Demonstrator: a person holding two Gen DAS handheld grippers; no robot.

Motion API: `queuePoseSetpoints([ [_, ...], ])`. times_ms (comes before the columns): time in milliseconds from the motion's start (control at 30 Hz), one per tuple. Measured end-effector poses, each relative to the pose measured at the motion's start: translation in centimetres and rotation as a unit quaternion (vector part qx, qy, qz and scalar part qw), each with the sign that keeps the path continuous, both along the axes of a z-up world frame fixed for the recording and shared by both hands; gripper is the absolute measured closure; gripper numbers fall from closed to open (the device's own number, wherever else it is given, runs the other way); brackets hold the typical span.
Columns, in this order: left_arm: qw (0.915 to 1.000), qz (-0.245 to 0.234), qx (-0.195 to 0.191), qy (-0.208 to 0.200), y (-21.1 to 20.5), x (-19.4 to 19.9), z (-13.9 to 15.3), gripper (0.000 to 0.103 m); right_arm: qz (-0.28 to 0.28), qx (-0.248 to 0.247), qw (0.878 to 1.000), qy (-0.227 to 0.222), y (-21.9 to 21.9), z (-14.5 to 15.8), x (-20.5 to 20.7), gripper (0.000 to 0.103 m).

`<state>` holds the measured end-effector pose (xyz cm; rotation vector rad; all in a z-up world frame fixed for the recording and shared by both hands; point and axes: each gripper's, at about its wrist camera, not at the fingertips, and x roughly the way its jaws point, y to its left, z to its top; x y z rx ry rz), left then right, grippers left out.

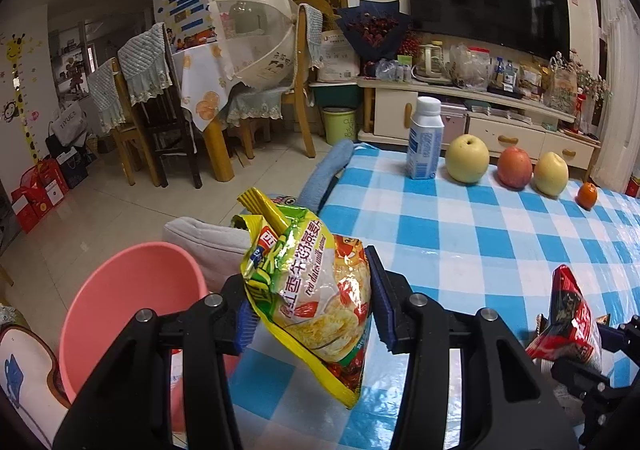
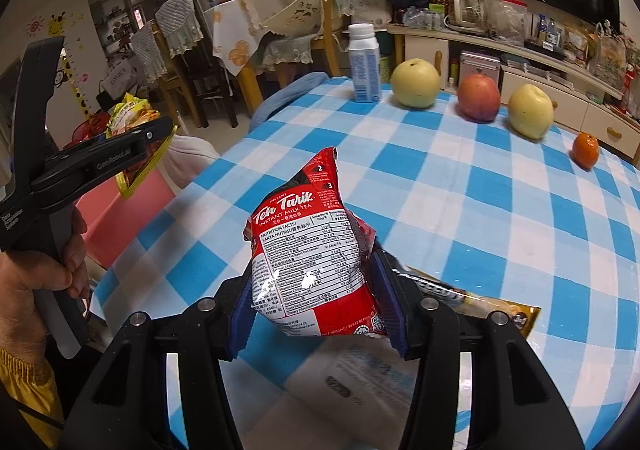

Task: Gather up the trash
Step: 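Carry the yellow bag and red Teh Tarik bag over the pink bucket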

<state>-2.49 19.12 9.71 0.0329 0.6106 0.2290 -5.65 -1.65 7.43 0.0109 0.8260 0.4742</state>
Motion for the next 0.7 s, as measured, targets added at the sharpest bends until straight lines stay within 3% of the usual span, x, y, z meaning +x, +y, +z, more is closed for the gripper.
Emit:
queuePoseSetpoints([
  [433,0.9982,0.053,-0.020,-0.020,5.4,-1.0,1.9,0.054,0.035,0.006,0.999,-0.002,5.3,1.6,-0.5,0.049],
  [700,0.9932,0.106,-0.037,-0.029,10.2,-2.1,2.6,0.054,0.081,0.004,0.997,-0.012,11.1,3.2,-0.4,0.049],
])
